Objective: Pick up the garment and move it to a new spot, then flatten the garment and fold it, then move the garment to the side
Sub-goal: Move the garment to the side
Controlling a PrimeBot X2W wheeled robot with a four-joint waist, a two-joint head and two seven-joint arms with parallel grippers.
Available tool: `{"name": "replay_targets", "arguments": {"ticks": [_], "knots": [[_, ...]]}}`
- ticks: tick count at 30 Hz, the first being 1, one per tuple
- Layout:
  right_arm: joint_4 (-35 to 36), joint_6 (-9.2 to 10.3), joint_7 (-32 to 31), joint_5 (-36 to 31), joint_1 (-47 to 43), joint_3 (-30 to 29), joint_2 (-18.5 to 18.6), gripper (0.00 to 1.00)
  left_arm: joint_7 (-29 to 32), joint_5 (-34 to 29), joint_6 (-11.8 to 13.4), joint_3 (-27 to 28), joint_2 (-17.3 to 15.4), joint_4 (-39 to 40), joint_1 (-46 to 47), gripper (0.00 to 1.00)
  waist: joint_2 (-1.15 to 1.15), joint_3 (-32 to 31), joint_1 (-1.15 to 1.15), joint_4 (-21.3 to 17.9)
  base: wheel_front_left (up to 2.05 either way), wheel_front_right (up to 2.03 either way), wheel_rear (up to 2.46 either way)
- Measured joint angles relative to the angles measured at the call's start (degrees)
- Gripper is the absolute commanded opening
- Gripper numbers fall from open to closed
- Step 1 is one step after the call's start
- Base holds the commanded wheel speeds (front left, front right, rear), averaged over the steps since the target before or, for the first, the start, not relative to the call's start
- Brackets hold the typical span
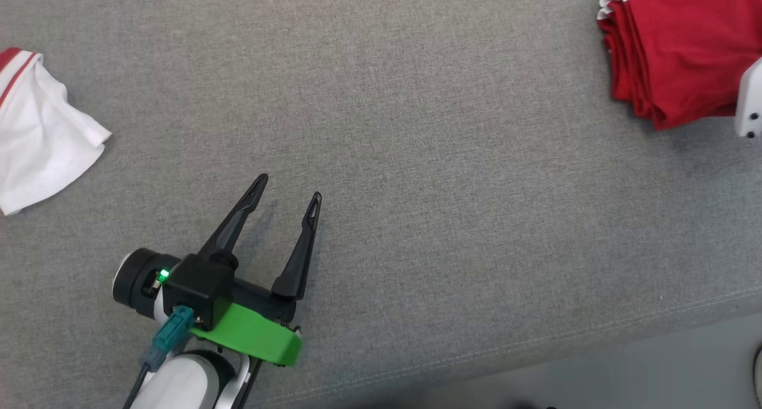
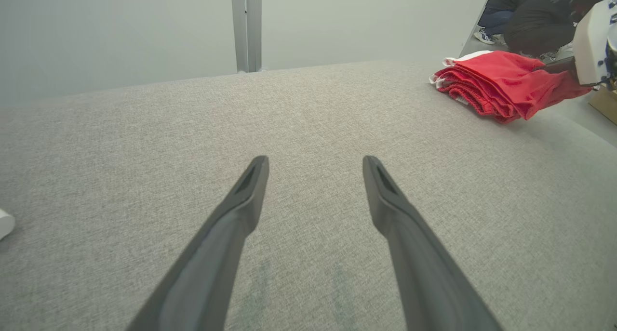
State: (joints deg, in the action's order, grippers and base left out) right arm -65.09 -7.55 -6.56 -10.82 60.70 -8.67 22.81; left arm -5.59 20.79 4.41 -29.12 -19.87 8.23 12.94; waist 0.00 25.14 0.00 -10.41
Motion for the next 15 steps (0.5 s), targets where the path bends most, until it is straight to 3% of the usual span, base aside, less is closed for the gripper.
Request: {"name": "replay_targets", "arguments": {"ticks": [10, 11, 12, 15], "knots": [[0.7, 0.00, 3.4, -2.1, 1.3, 0.4, 5.2, 0.00, 3.3, -0.9, 0.1, -1.4, -1.4, 3.7, 0.0, 1.00, 0.00, 3.5, 0.00, 0.3, 0.00, 0.00, 0.00], [0.8, 0.00, 3.6, -2.5, 1.3, 0.1, 5.6, 0.21, 3.4, -0.9, 0.1, -1.6, -1.4, 3.8, 0.0, 1.00, 0.00, 3.6, 0.00, 0.6, 0.00, 0.00, 0.00], [1.0, 0.01, 3.8, -3.2, 1.2, -0.1, 6.0, 0.97, 3.5, -0.9, 0.1, -1.7, -1.5, 4.0, 0.0, 1.00, 0.00, 3.8, 0.00, 0.8, 0.00, 0.00, 0.00], [2.1, 0.01, 5.2, -4.7, 1.2, -1.7, 6.5, 1.00, 3.5, -0.9, 0.2, -1.9, -1.5, 3.9, 0.0, 1.00, 0.00, 4.1, 0.00, 1.7, 0.00, 0.00, 0.00]]}}
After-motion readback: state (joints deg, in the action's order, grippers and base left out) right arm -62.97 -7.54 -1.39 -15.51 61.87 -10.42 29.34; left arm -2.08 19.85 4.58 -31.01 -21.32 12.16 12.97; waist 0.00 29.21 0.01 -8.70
